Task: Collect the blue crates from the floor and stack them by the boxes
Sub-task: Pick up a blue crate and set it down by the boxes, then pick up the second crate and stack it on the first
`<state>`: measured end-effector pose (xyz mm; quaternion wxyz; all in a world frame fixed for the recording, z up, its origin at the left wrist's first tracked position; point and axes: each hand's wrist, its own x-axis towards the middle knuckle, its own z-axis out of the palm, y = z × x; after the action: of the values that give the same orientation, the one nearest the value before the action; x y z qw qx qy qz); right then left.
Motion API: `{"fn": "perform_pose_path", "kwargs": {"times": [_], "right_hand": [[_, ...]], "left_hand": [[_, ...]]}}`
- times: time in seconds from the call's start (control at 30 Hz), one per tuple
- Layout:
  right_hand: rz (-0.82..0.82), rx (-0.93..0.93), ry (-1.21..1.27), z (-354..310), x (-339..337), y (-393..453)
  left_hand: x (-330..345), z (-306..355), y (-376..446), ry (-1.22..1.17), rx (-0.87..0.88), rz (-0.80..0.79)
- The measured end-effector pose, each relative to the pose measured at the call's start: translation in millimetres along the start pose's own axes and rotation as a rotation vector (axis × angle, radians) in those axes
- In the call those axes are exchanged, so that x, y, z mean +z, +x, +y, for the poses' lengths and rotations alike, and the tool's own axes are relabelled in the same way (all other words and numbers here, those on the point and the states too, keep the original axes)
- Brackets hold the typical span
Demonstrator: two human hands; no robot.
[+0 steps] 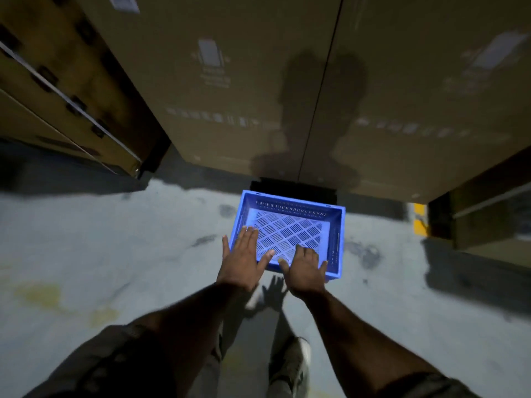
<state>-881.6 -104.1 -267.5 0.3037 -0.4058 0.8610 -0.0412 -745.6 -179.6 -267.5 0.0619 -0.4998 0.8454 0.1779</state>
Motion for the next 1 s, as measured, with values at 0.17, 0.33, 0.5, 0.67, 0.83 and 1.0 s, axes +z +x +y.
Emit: {"fn": "perform_pose_path", "kwargs": {"times": [0.17, 0.33, 0.5, 0.67, 0.83, 1.0], "right_hand": [[0.033, -0.100, -0.033, -38, -65, -80], [0.052, -0.203, -0.082, -70, -99, -134], [0.087, -0.286, -0.156, -103, -112, -158], [0.119, -0.349, -0.242, -148, -113, -173], [0.088, -0.397, -0.298, -201, -95, -194], [0.084, -0.460, -0.312, -256, -69, -217]], "left_hand": [[-88, -3, -67, -0.028, -0.029, 0.033], [-152, -26, -117, -0.050, -0.111, 0.083], [-193, -49, -151, -0.019, -0.162, 0.128], [-217, -88, -173, -0.022, -0.156, 0.176], [-233, -146, -201, -0.058, -0.196, 0.197], [-248, -209, -227, -0.078, -0.254, 0.209]]}}
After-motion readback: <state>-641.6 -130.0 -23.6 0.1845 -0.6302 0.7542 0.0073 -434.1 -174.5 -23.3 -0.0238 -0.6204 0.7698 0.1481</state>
